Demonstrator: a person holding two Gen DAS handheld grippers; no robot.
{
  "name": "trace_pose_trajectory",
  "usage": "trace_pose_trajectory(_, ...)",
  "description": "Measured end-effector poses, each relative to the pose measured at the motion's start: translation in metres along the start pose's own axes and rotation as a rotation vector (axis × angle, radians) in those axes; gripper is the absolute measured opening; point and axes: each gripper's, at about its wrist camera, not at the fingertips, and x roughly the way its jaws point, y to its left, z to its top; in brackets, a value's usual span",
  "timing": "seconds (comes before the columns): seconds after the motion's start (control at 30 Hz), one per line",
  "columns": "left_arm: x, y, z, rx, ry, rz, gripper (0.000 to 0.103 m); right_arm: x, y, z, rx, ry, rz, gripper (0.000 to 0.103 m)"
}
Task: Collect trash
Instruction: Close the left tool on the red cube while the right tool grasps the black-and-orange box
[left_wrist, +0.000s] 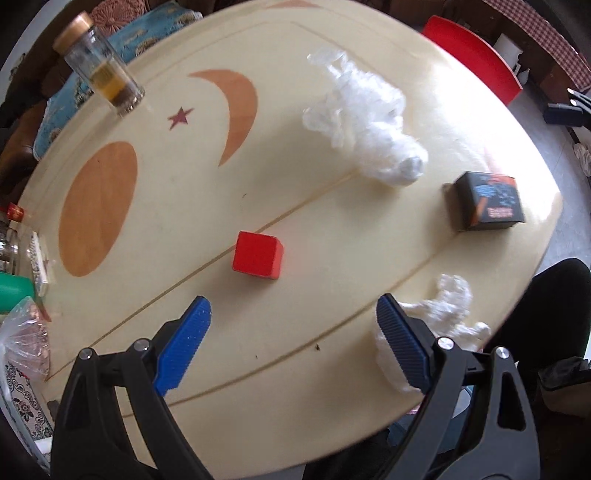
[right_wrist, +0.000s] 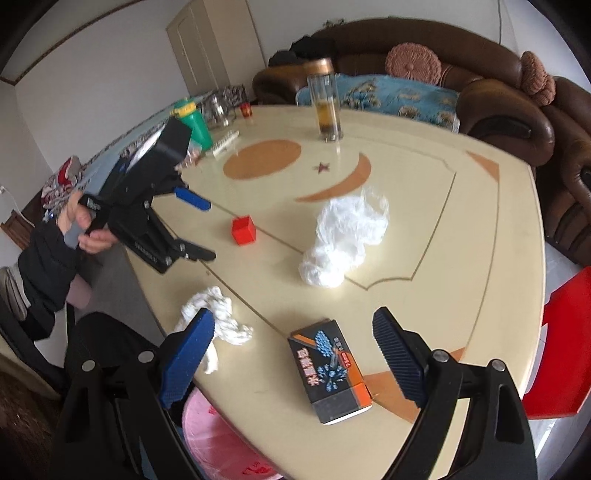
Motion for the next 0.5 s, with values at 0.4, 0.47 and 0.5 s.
trace_pose_trajectory(0.4, 0.052, 0.025, 0.006, -0.064, 0.080, -0.077, 0.089, 0.064, -0.009, -0.012, -0.121, 0.190, 0.019, 0.085)
trace_pose_trajectory(0.47, 0.056, 0.027, 0.006, -0.070, 0.084, -0.085, 0.089, 0.071, -0.010, -0.014, -0.136, 0.219, 0.018, 0.085)
trace_pose_trajectory(0.5, 0.058, 0.027, 0.006, -0.073, 0.085, -0.091, 0.089, 0.074, -0.011, -0.015, -0.140, 0.225, 0.016, 0.085)
